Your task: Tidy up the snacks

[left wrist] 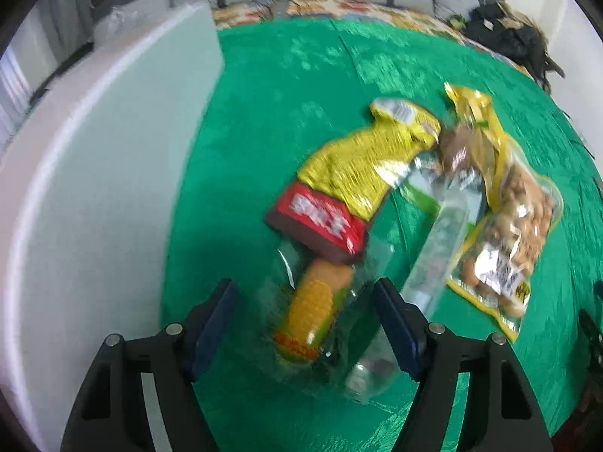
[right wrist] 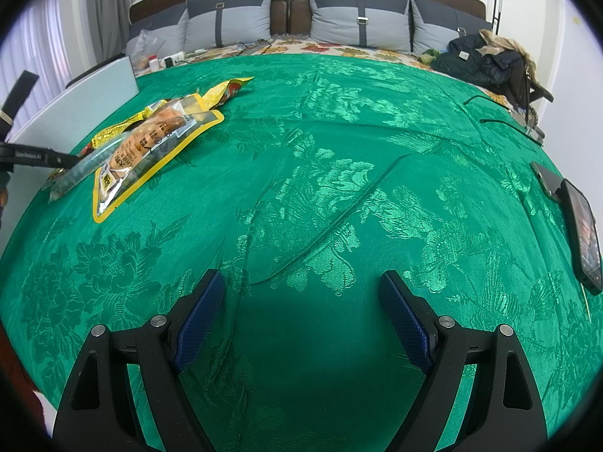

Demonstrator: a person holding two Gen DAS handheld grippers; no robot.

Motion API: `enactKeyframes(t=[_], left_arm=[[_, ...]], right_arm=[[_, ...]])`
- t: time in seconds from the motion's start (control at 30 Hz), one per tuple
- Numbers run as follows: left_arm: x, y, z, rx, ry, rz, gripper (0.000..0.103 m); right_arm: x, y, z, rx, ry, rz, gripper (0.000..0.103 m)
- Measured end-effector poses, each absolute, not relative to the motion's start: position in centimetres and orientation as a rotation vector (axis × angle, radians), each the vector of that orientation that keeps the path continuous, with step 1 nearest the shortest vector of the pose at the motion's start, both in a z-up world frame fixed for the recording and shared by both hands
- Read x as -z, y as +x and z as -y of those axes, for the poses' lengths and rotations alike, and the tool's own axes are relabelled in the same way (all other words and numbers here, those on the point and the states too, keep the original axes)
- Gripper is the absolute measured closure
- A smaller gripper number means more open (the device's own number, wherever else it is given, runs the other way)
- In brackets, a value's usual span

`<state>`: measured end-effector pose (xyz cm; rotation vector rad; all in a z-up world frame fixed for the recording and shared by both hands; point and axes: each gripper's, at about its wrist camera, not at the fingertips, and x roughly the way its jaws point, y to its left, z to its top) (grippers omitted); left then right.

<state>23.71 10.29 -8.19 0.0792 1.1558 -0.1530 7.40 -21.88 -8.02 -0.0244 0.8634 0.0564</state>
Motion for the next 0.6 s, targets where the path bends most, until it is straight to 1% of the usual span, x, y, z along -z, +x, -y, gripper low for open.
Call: enactKeyframes(t=[0.03,0.1,0.17,0.23,0.33,0.47,0.6], left_arm=[[8.2,23.5,-10.3,0.164,0.092,-1.143,0.029],[8.0,23.5,-10.3,0.176,0.095,-1.144,0.035],[7.8,23.3,-10.4,0.168,0.098,-1.144,0.054],[7.7,23.0,-10.3,0.157,0.097,-1.149,0.064],[7.5,21.3,-10.7,0.108,0.046,-1.161,0.066],[7.1,17.5,-10.3,0.061,-0.017,-1.16,0.066],[7.0,15.0,-9.8,0.027,-0.017,-1.133,0.065]], right_arm=[[8.0,7.4,21.9,-0.056,-0.024,-0.863,0.016],[8.0,7.4,21.9,-0.056,-0.024,-0.864,0.016],[8.0,7.4,21.9,-0.056,-0.024,-0.864,0.016],[8.0,7.4,21.9,-0.056,-0.024,-0.864,0.015],[8.1,7.4,21.8,-0.056,-0.024,-0.864,0.015],[8.1,7.4,21.8,-0.056,-0.024,-0.864,0.015],[8.0,7.4,21.8,-0.056,-0.024,-0.864,0.015]])
